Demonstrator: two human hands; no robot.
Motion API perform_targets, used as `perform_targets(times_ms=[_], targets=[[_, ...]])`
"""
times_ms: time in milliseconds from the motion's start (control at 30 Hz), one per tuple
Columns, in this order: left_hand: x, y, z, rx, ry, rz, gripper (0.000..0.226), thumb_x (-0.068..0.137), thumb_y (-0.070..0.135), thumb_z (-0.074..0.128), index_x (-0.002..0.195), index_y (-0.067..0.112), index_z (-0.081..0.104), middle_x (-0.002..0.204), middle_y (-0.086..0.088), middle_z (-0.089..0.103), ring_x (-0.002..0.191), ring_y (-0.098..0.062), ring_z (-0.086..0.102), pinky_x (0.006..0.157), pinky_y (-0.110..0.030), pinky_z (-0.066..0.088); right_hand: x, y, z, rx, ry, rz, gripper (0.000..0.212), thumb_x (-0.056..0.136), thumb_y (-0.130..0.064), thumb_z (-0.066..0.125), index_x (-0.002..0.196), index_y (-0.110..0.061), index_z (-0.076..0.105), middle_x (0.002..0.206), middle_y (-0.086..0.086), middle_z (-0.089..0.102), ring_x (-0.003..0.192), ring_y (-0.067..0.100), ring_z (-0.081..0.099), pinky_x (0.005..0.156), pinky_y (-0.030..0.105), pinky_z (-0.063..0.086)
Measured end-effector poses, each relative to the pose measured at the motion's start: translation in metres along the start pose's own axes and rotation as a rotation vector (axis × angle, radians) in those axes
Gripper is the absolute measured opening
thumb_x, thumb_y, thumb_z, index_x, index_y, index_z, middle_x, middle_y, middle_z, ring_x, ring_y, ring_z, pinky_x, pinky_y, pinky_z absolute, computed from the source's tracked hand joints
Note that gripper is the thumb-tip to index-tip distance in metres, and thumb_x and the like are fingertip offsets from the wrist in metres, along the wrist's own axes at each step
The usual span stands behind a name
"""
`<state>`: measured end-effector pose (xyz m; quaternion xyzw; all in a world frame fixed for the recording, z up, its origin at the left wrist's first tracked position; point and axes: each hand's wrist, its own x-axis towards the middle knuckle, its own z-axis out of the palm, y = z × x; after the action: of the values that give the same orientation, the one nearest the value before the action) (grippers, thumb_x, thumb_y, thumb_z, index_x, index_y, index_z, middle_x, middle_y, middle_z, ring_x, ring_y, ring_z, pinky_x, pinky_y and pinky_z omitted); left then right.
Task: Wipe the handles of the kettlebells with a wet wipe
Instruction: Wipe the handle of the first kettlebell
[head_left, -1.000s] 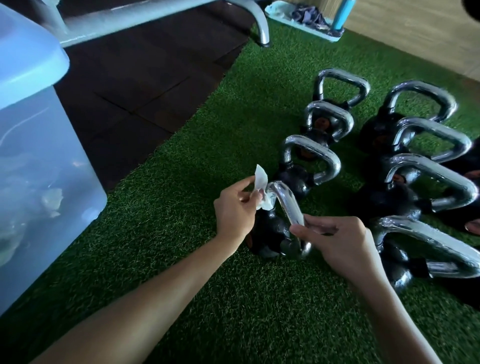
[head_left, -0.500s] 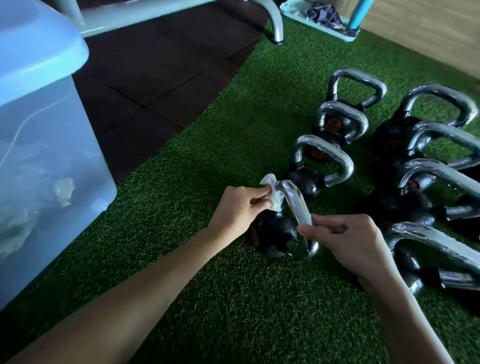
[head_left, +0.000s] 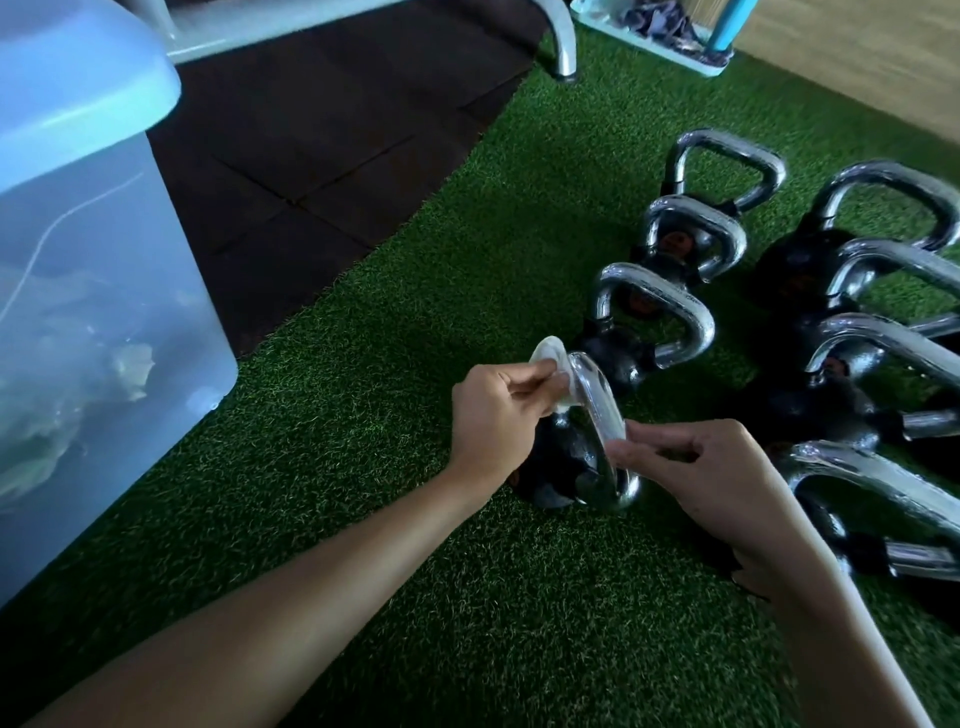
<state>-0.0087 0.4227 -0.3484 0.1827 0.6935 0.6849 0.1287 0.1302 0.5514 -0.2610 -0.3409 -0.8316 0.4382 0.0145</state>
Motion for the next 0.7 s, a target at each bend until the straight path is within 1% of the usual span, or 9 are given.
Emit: perform_targets(times_ms=[100,200,267,400,467,533,567,600,700], targets=[[0.001,0.005,0.000,-0.033,-0.019,-0.022,0.034,0.085,0.017,0.081,0.115,0.003,0.074,0.105,-0.005,0.078,0.090,-0.011,0.077,0.084,-0.035,0.063,0.004,0.001,-0.007,-0.011,-0.071,-0.023,0.032,0.074,-0.046,0.082,0.104,-0.034,0.079,0.097,-0.026,0.074,0.087,-0.018,0.064,0.074,0.014,0.042],[0.011,0.008,-0.009,-0.033,-0.075,-0.018,0.035,0.083,0.019,0.083,0.113,0.004,0.075,0.106,-0.005,0.078,0.094,-0.013,0.076,0.087,-0.039,0.062,0.007,0.004,-0.007,0.035,-0.061,-0.035,0.035,0.070,-0.045,0.082,0.103,-0.032,0.080,0.095,-0.022,0.076,0.089,-0.013,0.066,0.076,0.015,0.042],[0.007,0.010,-0.011,0.003,-0.090,0.008,0.035,0.083,0.021,0.084,0.113,0.006,0.076,0.107,-0.003,0.078,0.094,-0.008,0.076,0.087,-0.033,0.061,0.008,0.006,-0.007,0.054,-0.062,-0.042,0.034,0.070,-0.042,0.083,0.102,-0.030,0.080,0.092,-0.018,0.077,0.088,-0.009,0.068,0.076,0.016,0.044],[-0.025,0.014,-0.003,0.059,-0.104,0.062,0.034,0.081,0.021,0.085,0.111,0.008,0.077,0.105,0.000,0.077,0.088,0.001,0.074,0.079,-0.018,0.059,0.009,0.006,-0.009,0.053,-0.109,-0.065,0.033,0.072,-0.037,0.084,0.104,-0.028,0.080,0.097,-0.016,0.077,0.090,-0.008,0.069,0.078,0.016,0.046],[-0.026,0.019,-0.001,0.053,-0.054,0.077,0.032,0.080,0.020,0.086,0.108,0.008,0.078,0.102,0.001,0.078,0.084,0.002,0.074,0.077,-0.016,0.059,0.009,0.006,-0.012,0.058,-0.149,-0.068,0.034,0.073,-0.039,0.082,0.105,-0.030,0.079,0.103,-0.018,0.076,0.100,-0.003,0.069,0.091,0.024,0.050],[-0.022,0.024,-0.002,0.036,0.002,0.088,0.030,0.078,0.020,0.088,0.105,0.009,0.079,0.097,0.002,0.079,0.082,0.000,0.075,0.077,-0.021,0.061,0.008,0.005,-0.014,0.024,-0.180,-0.082,0.032,0.075,-0.043,0.079,0.106,-0.037,0.078,0.107,-0.019,0.075,0.112,0.017,0.067,0.104,0.042,0.049],[-0.022,0.025,-0.002,0.024,0.010,0.094,0.028,0.078,0.020,0.088,0.103,0.010,0.080,0.094,0.003,0.079,0.081,-0.001,0.075,0.076,-0.024,0.062,0.007,0.005,-0.014,0.007,-0.193,-0.094,0.032,0.075,-0.045,0.078,0.107,-0.040,0.077,0.109,-0.020,0.074,0.115,0.023,0.065,0.106,0.049,0.047],[-0.026,0.024,-0.001,0.014,0.004,0.097,0.026,0.079,0.019,0.087,0.102,0.010,0.079,0.092,0.005,0.079,0.079,-0.002,0.075,0.074,-0.024,0.062,0.007,0.006,-0.015,0.004,-0.203,-0.104,0.031,0.076,-0.044,0.078,0.107,-0.041,0.077,0.110,-0.021,0.074,0.115,0.024,0.065,0.107,0.051,0.046],[-0.053,0.012,0.006,0.012,-0.073,0.091,0.023,0.084,0.016,0.083,0.104,0.007,0.077,0.090,0.006,0.077,0.075,-0.002,0.075,0.062,-0.023,0.062,0.005,0.007,-0.016,0.032,-0.213,-0.097,0.031,0.078,-0.038,0.077,0.109,-0.037,0.077,0.109,-0.022,0.074,0.109,0.004,0.066,0.108,0.042,0.045]])
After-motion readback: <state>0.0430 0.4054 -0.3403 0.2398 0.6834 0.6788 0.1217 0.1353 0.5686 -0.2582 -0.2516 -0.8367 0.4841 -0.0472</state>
